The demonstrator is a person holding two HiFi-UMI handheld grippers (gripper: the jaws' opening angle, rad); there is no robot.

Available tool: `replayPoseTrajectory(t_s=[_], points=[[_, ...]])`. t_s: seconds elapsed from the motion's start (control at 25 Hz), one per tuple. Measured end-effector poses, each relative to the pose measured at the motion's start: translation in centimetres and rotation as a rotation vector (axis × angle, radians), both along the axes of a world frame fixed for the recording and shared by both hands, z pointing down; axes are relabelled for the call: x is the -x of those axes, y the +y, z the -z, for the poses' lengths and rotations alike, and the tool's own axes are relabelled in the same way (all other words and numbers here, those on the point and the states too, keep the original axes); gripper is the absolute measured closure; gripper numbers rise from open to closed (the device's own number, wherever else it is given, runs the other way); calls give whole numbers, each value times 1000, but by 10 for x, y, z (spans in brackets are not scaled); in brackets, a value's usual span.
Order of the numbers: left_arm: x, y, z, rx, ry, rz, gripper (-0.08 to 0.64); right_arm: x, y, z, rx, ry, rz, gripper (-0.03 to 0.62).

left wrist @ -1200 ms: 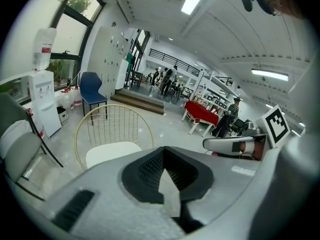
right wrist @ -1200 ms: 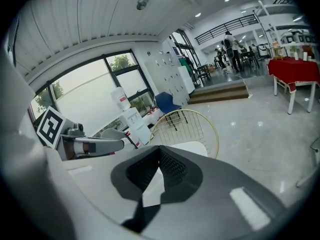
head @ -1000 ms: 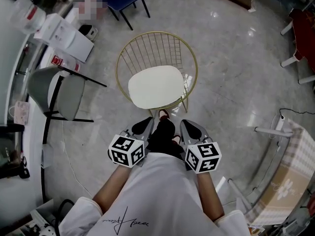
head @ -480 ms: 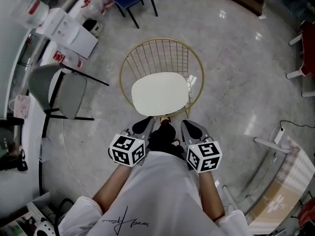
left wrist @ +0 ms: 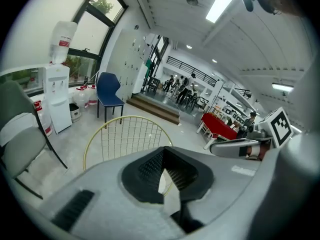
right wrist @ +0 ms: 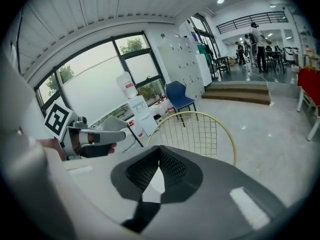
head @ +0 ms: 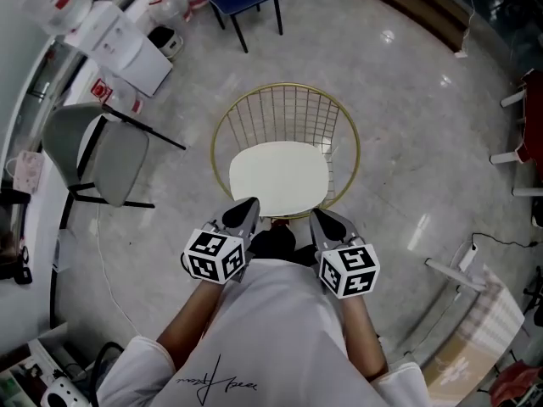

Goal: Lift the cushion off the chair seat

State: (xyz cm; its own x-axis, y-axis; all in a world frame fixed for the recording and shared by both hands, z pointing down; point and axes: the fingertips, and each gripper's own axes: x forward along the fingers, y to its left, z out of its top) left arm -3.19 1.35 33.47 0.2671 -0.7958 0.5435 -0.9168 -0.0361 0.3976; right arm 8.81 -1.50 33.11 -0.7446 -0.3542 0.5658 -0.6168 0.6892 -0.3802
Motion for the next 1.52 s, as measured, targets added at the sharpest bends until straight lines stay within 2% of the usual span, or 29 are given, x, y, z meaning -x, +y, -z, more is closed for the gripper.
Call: replayPoseTrajectory(t_s=[0.16, 0.36, 0.52, 0.92, 1.24, 1.52], points=[[29, -13, -16, 34, -25, 35, 555, 22, -24, -8, -17, 28, 27, 583], [57, -12, -43, 101, -45, 104, 555, 42, -41, -32, 20, 23, 53, 583], [67, -17, -58, 94, -10, 146, 555, 49, -50, -52, 53, 35, 73, 581], [82, -4, -98, 167, 15, 297, 554, 43, -56, -92, 113, 79, 138, 569], [76, -1, -127, 224, 17, 309, 554, 33, -65, -126, 153, 127, 105, 569], [86, -9, -158, 261, 5, 310, 546, 41, -68, -156, 187, 148, 84, 568]])
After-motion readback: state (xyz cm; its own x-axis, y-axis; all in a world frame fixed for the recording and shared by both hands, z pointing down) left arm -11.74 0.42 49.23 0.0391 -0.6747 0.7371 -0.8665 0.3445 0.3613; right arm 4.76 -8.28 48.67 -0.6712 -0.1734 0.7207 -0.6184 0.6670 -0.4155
